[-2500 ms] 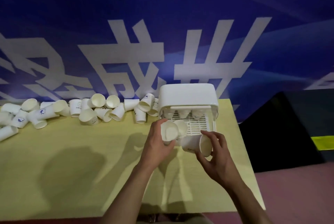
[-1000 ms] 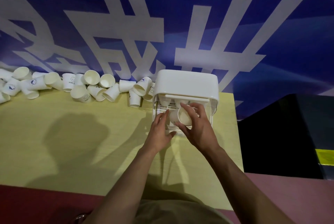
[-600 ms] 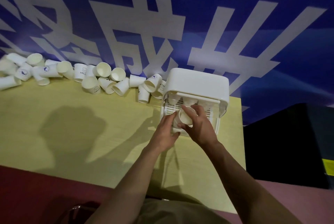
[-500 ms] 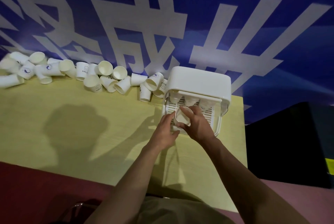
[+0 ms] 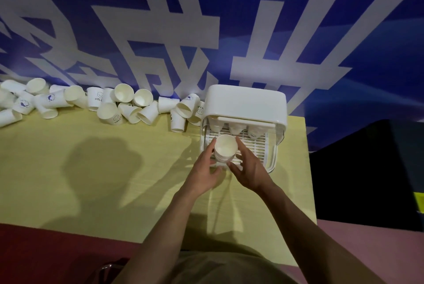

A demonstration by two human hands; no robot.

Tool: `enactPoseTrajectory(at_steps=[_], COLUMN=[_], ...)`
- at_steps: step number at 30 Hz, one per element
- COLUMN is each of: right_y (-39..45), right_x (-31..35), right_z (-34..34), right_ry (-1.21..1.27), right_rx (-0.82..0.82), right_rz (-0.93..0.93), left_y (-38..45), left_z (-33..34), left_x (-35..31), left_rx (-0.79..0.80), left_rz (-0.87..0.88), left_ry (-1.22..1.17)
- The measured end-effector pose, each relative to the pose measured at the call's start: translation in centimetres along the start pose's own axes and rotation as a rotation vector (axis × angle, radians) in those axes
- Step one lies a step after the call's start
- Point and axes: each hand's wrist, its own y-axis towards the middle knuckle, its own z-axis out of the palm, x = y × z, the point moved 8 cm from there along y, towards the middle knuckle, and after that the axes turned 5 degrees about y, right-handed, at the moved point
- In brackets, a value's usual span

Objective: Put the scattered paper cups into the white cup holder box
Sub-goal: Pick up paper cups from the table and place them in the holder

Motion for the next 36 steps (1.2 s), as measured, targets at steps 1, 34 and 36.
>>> enactPoseTrajectory(at_steps=[1,34,36], right_y=[-0.1,5.3,5.0], right_x=[0.1,1.0,0.8], right_z=[0.1,2.0,2.0], right_ry=[0.022,0.271,0.273], right_rx=[0.007,0.051,0.056], right_rz=[0.006,0.087,0.129], left_y=[0.0,3.1,3.0], left_z=[0.1,-2.2,-2.3], left_x=[0.0,0.2,0.3], left_rx=[0.003,0.014,0.014], left_rz=[0.015,0.023,0.02], left_ry=[0.005,-0.042,-0.026])
